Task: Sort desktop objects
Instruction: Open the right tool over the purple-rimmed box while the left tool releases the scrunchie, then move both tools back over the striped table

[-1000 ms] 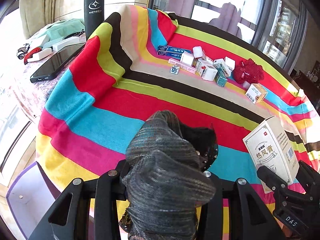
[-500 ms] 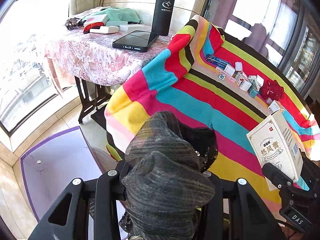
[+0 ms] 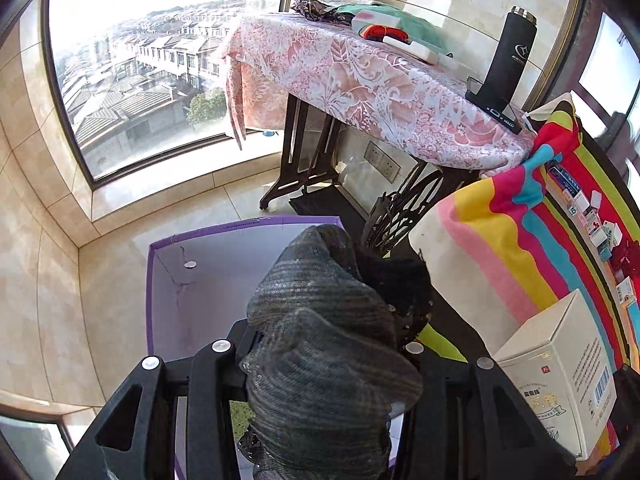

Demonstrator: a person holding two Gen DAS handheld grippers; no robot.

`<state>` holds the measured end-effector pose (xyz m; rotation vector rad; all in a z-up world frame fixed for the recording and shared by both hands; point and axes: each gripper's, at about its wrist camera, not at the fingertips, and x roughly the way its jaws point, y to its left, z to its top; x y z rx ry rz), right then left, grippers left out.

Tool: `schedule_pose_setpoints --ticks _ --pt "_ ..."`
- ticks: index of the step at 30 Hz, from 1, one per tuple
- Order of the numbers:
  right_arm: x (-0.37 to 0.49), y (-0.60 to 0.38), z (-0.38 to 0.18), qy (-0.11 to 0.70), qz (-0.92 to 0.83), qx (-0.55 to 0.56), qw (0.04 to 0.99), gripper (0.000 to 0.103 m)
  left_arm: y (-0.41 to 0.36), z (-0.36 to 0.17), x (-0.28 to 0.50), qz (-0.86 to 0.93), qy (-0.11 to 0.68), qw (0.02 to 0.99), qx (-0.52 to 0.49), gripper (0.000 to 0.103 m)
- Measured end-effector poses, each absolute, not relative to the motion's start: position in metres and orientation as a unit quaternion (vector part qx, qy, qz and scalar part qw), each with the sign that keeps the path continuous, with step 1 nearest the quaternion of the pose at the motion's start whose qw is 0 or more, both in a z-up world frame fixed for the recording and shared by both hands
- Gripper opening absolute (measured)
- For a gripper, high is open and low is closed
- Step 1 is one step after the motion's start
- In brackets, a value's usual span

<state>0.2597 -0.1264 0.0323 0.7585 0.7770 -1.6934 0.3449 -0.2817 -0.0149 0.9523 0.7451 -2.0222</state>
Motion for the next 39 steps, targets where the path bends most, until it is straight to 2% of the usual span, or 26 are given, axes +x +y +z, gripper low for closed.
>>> schedule_pose_setpoints --ticks 4,9,12,13,15,18,24,27,30,34,39 --pt "0.282 -0.155 0.017 0.359 -0.672 0.316 0.565 0.055 -0.304 -0.017 0.365 -0.782 0.301 0.405 0.365 0.046" --pt "0.305 -0.185 0.004 0.382 -0.646 0.304 0.587 0.055 -0.326 -0.013 0.383 -0.776 0.308 0.427 0.347 0.056" --pt "0.310 -0.193 0.000 0.378 -0.642 0.294 0.598 0.058 -0.331 -0.006 0.393 -0.790 0.304 0.423 0.322 0.070" --pt "0.309 -0.192 0.000 0.375 -0.645 0.291 0.598 0.061 -0.330 -0.001 0.395 -0.795 0.298 0.426 0.312 0.078" --pt "0.306 -0.187 -0.001 0.363 -0.654 0.288 0.598 0.068 -0.325 0.007 0.398 -0.808 0.286 0.428 0.287 0.084" --pt "0.295 -0.175 0.004 0.338 -0.659 0.300 0.601 0.069 -0.318 0.016 0.394 -0.827 0.274 0.418 0.258 0.084" --pt "0.269 -0.141 0.018 0.297 -0.701 0.313 0.568 0.079 -0.291 0.034 0.364 -0.857 0.226 0.389 0.249 0.087" --pt "0.251 -0.119 0.024 0.274 -0.727 0.319 0.543 0.079 -0.272 0.045 0.341 -0.878 0.219 0.342 0.252 0.091" --pt "0.225 -0.091 0.033 0.241 -0.762 0.324 0.506 0.079 -0.255 0.055 0.315 -0.903 0.240 0.261 0.245 0.103" --pt "0.189 -0.038 0.048 0.192 -0.813 0.327 0.443 0.080 -0.233 0.066 0.264 -0.918 0.251 0.163 0.261 0.103" --pt "0.135 0.038 0.066 0.118 -0.866 0.330 0.357 0.086 -0.197 0.070 0.189 -0.922 0.212 0.118 0.303 0.103"
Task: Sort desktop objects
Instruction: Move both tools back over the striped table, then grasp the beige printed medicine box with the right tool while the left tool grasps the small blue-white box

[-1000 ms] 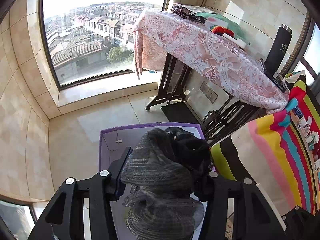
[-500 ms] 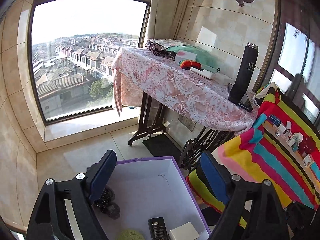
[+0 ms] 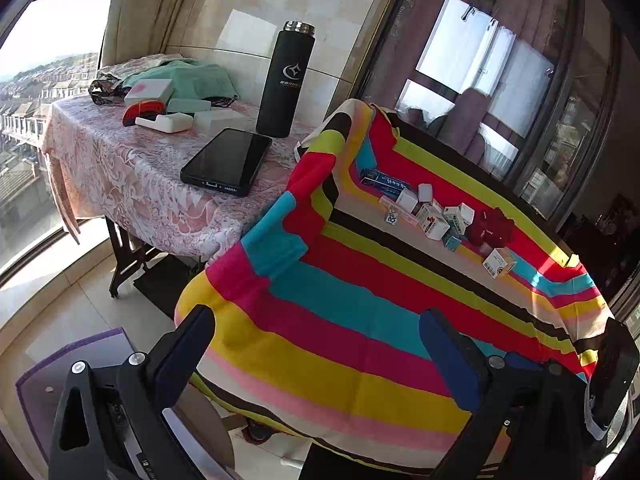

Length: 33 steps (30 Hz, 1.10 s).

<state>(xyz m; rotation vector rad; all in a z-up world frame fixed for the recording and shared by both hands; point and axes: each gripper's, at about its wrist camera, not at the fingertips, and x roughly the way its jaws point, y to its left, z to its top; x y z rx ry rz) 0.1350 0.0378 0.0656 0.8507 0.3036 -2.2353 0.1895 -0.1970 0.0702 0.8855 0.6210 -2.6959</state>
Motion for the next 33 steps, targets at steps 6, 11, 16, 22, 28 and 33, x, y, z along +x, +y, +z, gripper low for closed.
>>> schedule_pose_setpoints --ticks 6,11,16,22,28,33 --pt "0.058 0.119 0.080 0.043 -0.913 0.332 0.235 0.095 -0.167 0.050 0.073 -0.904 0.174 0.090 0.380 0.103" --pt "-0.006 0.160 0.070 0.032 -0.917 0.363 0.161 0.095 -0.153 0.024 -0.037 -0.886 0.110 0.120 0.435 0.103" --pt "-0.057 0.186 0.051 0.017 -0.910 0.395 0.122 0.095 -0.143 0.004 -0.123 -0.872 0.061 0.139 0.464 0.103" --pt "-0.090 0.193 0.046 0.012 -0.905 0.407 0.122 0.095 -0.145 -0.011 -0.173 -0.870 0.064 0.129 0.472 0.103" --pt "-0.120 0.186 0.045 0.043 -0.909 0.402 0.106 0.095 -0.150 -0.014 -0.184 -0.873 0.062 0.117 0.470 0.103" --pt "-0.154 0.188 0.040 0.010 -0.902 0.424 0.083 0.095 -0.153 -0.014 -0.175 -0.875 0.063 0.117 0.465 0.103"
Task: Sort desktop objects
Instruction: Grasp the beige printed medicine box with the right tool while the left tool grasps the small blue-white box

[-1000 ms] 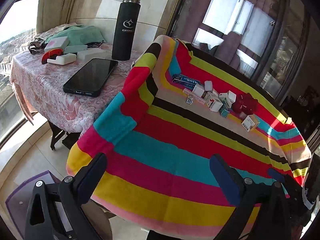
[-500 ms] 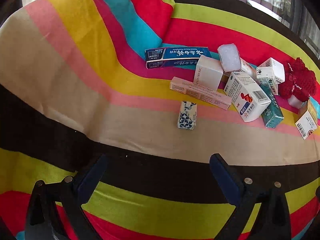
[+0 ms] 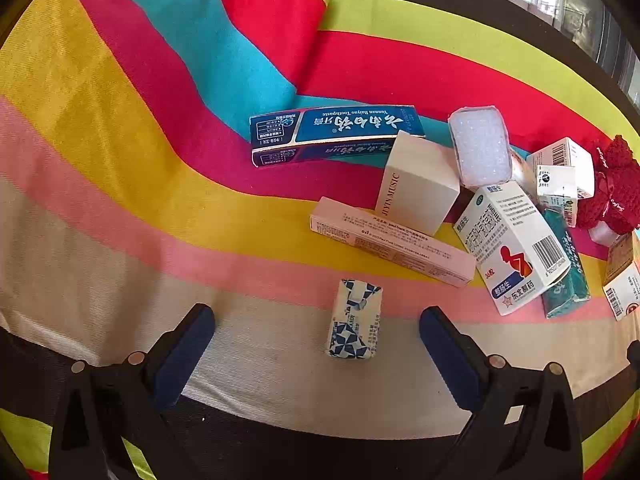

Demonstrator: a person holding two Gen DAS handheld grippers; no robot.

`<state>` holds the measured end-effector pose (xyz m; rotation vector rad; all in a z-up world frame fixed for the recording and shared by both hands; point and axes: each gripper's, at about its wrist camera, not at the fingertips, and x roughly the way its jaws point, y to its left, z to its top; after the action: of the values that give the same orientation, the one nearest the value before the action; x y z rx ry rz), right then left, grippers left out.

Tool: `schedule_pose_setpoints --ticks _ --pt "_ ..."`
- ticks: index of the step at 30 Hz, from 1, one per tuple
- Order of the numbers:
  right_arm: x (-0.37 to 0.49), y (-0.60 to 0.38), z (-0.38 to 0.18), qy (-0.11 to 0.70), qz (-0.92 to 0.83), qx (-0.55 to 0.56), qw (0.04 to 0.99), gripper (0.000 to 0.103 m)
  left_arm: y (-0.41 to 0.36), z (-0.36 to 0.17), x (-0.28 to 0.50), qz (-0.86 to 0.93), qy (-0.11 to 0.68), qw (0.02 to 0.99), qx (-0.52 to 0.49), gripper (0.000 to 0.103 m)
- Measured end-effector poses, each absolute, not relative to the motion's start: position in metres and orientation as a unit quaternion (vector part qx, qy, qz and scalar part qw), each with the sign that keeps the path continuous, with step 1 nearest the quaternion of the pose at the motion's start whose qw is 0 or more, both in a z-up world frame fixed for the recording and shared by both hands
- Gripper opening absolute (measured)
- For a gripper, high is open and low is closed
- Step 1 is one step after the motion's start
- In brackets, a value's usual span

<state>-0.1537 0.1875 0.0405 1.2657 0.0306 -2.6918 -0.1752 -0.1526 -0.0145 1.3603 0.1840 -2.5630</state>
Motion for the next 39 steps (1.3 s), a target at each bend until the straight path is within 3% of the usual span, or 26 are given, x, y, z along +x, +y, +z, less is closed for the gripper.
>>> schedule_pose_setpoints --ticks 5,10,15,17,21,24,35,39 --pt "-0.189 0.179 0.045 -0.040 -0.901 0.431 0.040 0.095 -0.155 -0.015 -0.165 -0.877 0.066 0.125 0.459 0.103" --pt "-0.224 0.177 0.040 -0.104 -0.889 0.440 -0.071 0.095 -0.159 -0.015 -0.153 -0.879 0.069 0.132 0.454 0.103" --pt "-0.237 0.184 0.033 -0.099 -0.876 0.452 -0.135 0.092 -0.160 -0.015 -0.151 -0.879 0.068 0.131 0.453 0.103" --pt "-0.228 0.190 0.033 -0.086 -0.884 0.445 -0.116 0.073 -0.163 -0.015 -0.146 -0.879 0.068 0.129 0.453 0.103" --pt "-0.204 0.216 0.032 -0.056 -0.895 0.437 -0.069 0.053 -0.168 -0.015 -0.138 -0.880 0.068 0.130 0.452 0.103" --pt "-0.188 0.234 0.030 -0.019 -0.899 0.434 -0.058 0.053 -0.172 -0.015 -0.131 -0.879 0.068 0.131 0.453 0.103" --pt "-0.175 0.258 0.027 -0.013 -0.900 0.434 -0.035 0.054 -0.197 -0.013 -0.125 -0.881 0.050 0.098 0.460 0.103" --pt "-0.173 0.259 0.026 -0.010 -0.900 0.434 -0.036 0.053 -0.200 -0.009 -0.111 -0.885 0.046 0.093 0.453 0.090"
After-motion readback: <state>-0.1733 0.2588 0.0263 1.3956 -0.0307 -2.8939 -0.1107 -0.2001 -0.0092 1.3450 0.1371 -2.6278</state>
